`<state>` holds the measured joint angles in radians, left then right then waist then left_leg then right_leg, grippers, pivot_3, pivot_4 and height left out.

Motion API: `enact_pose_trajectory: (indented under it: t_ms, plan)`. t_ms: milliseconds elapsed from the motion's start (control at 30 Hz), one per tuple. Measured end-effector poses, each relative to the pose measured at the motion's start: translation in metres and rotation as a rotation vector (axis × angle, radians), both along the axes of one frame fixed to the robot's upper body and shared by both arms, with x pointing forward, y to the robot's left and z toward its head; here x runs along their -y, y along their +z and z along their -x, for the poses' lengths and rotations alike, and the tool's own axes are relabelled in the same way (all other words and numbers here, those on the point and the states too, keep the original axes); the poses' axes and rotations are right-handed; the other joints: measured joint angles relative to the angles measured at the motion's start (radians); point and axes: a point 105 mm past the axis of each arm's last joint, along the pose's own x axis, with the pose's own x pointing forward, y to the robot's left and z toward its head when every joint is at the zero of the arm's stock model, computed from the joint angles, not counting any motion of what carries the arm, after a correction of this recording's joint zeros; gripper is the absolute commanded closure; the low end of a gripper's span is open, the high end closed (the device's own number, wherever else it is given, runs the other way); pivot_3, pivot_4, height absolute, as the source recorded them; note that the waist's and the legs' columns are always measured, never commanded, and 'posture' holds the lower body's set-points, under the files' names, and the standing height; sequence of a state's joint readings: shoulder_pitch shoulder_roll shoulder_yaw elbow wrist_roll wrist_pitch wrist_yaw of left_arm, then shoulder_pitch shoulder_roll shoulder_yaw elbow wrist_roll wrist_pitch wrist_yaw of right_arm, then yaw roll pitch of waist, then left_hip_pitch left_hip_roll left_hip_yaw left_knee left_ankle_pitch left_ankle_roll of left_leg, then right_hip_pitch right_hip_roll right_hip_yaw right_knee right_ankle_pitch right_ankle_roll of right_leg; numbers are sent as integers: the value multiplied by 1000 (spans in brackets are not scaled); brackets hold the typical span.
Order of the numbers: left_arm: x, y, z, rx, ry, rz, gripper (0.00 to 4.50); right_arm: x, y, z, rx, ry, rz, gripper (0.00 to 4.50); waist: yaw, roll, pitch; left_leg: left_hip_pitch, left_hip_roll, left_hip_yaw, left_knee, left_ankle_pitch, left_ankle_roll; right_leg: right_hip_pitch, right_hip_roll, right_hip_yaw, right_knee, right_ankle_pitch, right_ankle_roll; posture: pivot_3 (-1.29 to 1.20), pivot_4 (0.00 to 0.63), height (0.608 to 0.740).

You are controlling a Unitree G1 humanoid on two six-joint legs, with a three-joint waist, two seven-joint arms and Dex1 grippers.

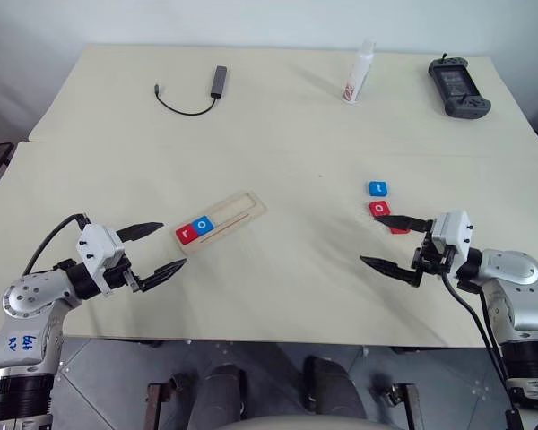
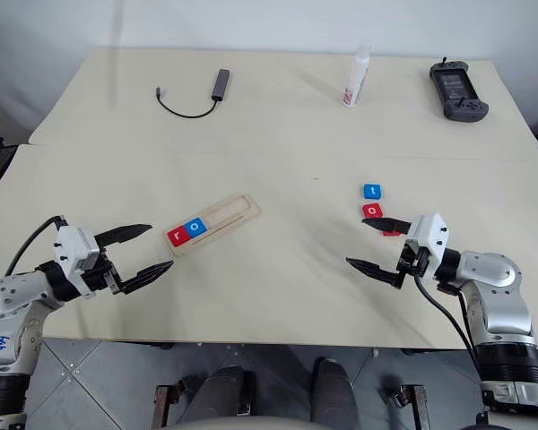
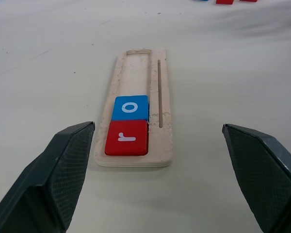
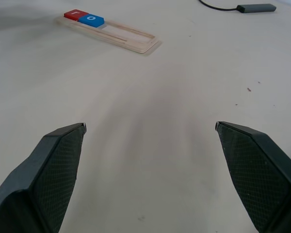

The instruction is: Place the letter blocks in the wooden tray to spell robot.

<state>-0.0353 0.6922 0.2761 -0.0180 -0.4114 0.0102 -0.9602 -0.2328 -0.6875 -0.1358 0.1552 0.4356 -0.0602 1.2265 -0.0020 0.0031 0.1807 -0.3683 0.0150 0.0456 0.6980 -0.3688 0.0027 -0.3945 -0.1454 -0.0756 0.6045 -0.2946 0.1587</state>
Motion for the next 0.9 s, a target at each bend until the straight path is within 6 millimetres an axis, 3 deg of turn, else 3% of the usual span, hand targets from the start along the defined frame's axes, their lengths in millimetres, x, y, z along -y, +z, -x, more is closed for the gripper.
enact_pose_trajectory:
  t_ms: [200, 333, 533, 667, 800, 900]
  plan:
    - [-7, 7, -4, 19, 46, -5, 0, -4, 6, -1, 4, 13, -7, 20, 0, 0, 0, 0, 0, 0, 0, 0, 0, 0, 0, 0, 0, 0, 0, 0, 150, 740]
    - [-24, -2, 10, -49, 97, 20, 0, -31, 25, -2, 32, 82, -88, 20, -15, 0, 0, 0, 1, 0, -1, 0, -1, -1, 0, 0, 0, 0, 0, 0, 150, 740]
    - [-78, -22, 35, -75, 355, 72, 0, -87, 47, 7, 86, 273, -159, 20, -26, 0, 0, 0, 1, 0, 0, 0, -1, -1, 0, 0, 1, 0, 0, 0, 150, 740]
    - [-103, -39, 54, -114, 461, 93, 0, -101, 44, 13, 74, 333, -150, 20, -15, 0, 0, 0, -1, -1, 0, -1, 0, 0, -2, -1, 1, 0, 0, 0, 150, 740]
    - [-104, -41, 57, -117, 467, 102, 0, -107, 41, 14, 69, 350, -147, 20, 1, -1, 0, 0, -1, -2, 1, -1, 1, 0, -3, -2, 1, 0, 0, 0, 150, 740]
    - [-90, -33, 52, -117, 412, 135, 0, -106, 41, 13, 70, 342, -143, 20, 0, -1, 0, -1, -1, -3, 0, -1, 1, 0, -3, -2, 1, 0, 0, 0, 150, 740]
